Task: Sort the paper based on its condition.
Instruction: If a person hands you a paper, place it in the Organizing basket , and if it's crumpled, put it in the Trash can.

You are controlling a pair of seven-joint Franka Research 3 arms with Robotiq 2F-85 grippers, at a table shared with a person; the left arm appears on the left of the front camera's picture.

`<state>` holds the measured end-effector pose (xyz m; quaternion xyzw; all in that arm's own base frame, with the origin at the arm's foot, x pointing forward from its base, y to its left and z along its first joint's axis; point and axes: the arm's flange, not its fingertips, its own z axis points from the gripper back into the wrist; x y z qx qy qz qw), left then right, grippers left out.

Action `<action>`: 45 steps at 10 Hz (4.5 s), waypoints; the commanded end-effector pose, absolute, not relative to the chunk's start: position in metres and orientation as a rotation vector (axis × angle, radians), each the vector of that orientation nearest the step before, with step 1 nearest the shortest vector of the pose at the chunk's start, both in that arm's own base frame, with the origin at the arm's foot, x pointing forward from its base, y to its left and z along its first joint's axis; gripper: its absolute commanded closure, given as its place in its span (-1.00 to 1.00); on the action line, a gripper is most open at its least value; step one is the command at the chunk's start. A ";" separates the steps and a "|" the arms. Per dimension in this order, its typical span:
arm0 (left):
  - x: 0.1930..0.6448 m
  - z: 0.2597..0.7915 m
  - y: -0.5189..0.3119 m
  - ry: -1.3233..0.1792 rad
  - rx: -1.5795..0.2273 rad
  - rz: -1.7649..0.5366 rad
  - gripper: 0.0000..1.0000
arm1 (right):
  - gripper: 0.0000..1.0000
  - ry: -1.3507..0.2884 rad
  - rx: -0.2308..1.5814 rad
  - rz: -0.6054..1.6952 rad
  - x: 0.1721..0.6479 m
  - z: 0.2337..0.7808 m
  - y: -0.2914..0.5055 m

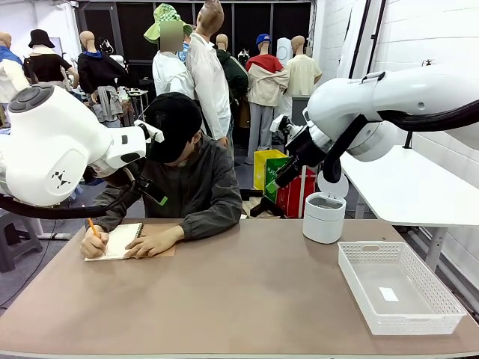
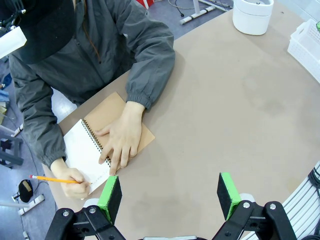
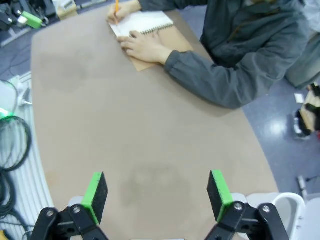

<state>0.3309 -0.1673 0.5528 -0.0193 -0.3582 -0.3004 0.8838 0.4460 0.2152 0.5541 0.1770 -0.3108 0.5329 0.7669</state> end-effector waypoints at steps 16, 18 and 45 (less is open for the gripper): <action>0.331 0.552 -0.166 -0.746 -0.037 -0.622 -1.00 | -1.00 -0.668 0.378 1.153 0.446 0.554 0.215; 0.331 0.552 -0.166 -0.746 -0.037 -0.622 -1.00 | -1.00 -0.668 0.378 1.153 0.446 0.554 0.215; 0.331 0.552 -0.166 -0.746 -0.037 -0.622 -1.00 | -1.00 -0.668 0.378 1.153 0.446 0.554 0.215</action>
